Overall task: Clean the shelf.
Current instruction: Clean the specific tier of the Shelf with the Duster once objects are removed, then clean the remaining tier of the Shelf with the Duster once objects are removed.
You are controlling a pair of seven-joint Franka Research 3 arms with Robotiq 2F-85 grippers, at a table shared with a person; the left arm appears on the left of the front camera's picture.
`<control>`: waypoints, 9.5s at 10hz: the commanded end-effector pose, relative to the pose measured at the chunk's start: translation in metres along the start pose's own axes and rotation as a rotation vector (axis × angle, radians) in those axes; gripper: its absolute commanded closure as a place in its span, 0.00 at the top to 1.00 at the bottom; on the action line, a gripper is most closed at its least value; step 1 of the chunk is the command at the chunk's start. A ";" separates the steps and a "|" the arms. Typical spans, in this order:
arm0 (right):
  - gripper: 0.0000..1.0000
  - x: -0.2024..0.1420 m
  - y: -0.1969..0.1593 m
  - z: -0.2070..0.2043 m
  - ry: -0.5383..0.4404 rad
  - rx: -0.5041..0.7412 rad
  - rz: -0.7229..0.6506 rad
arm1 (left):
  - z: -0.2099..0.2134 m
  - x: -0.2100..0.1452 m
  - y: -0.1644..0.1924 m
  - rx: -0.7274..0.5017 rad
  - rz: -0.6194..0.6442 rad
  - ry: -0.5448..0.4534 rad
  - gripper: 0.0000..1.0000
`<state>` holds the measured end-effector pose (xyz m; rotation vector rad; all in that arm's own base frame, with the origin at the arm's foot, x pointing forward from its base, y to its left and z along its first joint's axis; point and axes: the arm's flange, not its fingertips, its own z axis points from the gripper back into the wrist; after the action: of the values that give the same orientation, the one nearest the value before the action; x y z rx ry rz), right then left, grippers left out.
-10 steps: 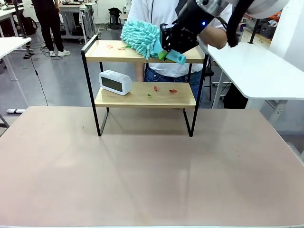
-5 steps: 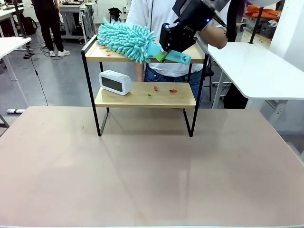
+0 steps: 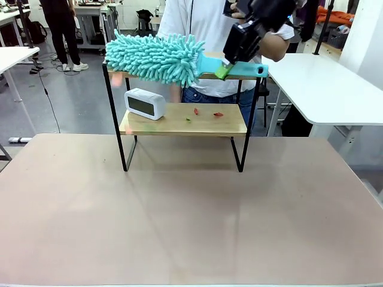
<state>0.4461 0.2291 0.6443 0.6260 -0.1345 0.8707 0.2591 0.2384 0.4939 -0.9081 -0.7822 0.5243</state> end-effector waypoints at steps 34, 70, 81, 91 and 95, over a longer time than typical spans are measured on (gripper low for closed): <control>0.00 -0.474 -0.198 0.040 -0.582 0.828 -0.786 | -0.001 0.001 0.001 -0.023 -0.019 -0.008 1.00; 0.12 -0.231 -0.012 -0.041 -0.298 -0.096 -0.517 | -0.001 0.001 0.001 -0.023 -0.019 -0.008 1.00; 0.12 -0.147 -0.038 -0.114 -0.319 -0.599 -0.627 | -0.001 0.001 0.001 -0.023 -0.019 -0.008 1.00; 0.12 -0.139 -0.034 -0.121 -0.184 -0.444 -0.386 | -0.001 0.001 0.001 -0.023 -0.019 -0.008 1.00; 0.12 -0.155 -0.036 -0.116 -0.122 -0.409 -0.202 | -0.001 0.001 0.001 -0.023 -0.019 -0.008 1.00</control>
<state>0.3611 0.1812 0.4817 0.2890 -0.3540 0.4982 0.2599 0.2394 0.4950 -0.9052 -0.7811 0.5254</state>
